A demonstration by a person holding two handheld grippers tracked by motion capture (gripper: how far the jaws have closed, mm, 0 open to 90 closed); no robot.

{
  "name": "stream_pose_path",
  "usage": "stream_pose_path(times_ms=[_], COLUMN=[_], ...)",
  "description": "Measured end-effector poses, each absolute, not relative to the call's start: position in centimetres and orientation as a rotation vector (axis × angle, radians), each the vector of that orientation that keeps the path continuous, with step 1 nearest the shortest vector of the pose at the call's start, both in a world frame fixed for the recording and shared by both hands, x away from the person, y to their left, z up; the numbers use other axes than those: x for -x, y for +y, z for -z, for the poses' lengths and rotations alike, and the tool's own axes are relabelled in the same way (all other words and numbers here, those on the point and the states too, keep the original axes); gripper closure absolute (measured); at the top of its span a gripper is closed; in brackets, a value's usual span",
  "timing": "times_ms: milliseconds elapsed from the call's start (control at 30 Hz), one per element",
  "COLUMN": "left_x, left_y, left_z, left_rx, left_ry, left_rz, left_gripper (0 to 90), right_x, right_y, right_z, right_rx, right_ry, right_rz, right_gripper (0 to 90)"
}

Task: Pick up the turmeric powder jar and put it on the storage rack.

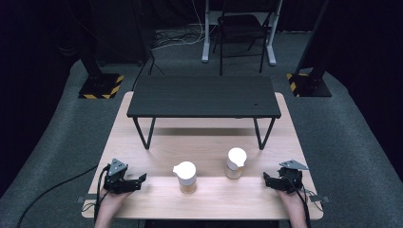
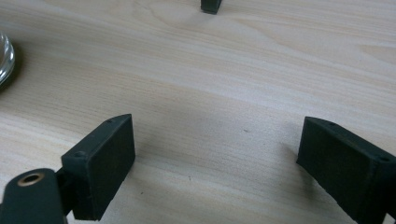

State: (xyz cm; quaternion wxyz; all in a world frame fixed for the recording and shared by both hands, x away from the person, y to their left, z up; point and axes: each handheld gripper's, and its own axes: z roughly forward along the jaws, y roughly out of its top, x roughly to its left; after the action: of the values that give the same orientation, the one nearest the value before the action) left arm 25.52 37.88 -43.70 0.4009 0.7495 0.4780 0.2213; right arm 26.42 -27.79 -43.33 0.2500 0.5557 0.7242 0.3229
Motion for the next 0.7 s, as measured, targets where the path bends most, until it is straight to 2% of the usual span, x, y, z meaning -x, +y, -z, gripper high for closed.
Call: stream_pose_path(times_ms=[233,700], left_x=[-24.7,-24.3], left_y=[37.5,37.1], left_z=[43.2,42.1], left_rx=[-1.876,-1.874], left_ry=[1.13,0.966], left_rz=[-0.583,-0.53], left_gripper=[9.0,8.8], right_x=[-26.4,-26.4], right_y=[-27.8,-27.8], right_z=[43.3,43.3], right_rx=[-1.513,-1.513], right_ry=[1.972,1.972], right_rz=[-0.879,-0.879], right_gripper=[10.0,10.0])
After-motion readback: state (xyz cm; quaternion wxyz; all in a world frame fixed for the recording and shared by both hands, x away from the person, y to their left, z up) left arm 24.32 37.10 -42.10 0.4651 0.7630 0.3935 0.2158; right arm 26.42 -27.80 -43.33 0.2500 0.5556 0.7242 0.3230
